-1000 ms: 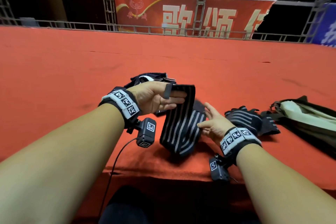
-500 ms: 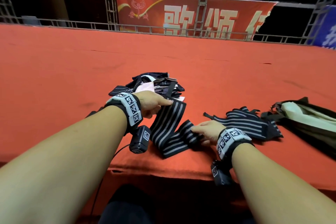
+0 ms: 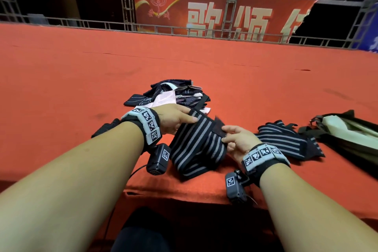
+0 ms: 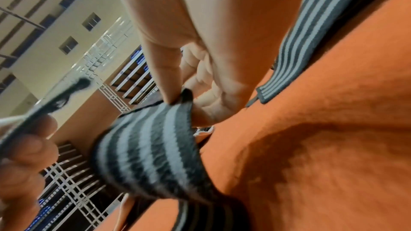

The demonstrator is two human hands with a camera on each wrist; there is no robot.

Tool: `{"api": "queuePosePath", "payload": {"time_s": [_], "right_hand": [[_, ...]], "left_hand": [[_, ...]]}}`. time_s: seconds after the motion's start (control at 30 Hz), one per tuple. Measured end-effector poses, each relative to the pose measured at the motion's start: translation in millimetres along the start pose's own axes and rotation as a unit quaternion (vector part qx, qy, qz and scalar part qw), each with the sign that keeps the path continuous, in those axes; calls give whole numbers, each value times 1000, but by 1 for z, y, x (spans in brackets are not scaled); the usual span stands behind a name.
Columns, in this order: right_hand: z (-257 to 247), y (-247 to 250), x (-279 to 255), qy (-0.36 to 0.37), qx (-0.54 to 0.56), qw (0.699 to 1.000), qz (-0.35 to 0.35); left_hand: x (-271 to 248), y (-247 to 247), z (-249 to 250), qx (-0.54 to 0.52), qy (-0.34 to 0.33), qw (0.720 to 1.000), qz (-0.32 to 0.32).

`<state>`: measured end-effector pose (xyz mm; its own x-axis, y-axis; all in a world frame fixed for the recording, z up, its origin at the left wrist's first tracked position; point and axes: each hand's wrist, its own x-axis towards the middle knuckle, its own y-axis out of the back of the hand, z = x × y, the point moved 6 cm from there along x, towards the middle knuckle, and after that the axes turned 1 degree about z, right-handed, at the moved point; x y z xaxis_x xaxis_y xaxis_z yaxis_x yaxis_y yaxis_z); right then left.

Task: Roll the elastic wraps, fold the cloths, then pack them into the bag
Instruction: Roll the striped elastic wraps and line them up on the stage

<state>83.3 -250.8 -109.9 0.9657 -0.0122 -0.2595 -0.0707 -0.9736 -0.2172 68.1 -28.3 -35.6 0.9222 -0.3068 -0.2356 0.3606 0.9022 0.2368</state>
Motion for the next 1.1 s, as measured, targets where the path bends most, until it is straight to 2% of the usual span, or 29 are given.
{"api": "queuePosePath", "payload": {"time_s": [0.2,0.37,0.53,0.7,0.9,1.1], "right_hand": [[-40,7,1,89,42,994,43],[-57,16,-5,108,62,990,66],[-70,19,-16,148,8,987,59],[-82,26,-23,176,8,981,78],[-90,39,-26,191,-23,971,142],[-93,48,-26,182,-48,970,154]], "left_hand": [[-3,10,17,-12,-20,998,57],[-1,14,28,-27,-46,993,102],[-13,8,40,-47,-63,991,107],[-24,9,49,-21,-72,989,127],[-24,22,47,81,-51,983,156],[-33,11,38,71,14,990,124]]}}
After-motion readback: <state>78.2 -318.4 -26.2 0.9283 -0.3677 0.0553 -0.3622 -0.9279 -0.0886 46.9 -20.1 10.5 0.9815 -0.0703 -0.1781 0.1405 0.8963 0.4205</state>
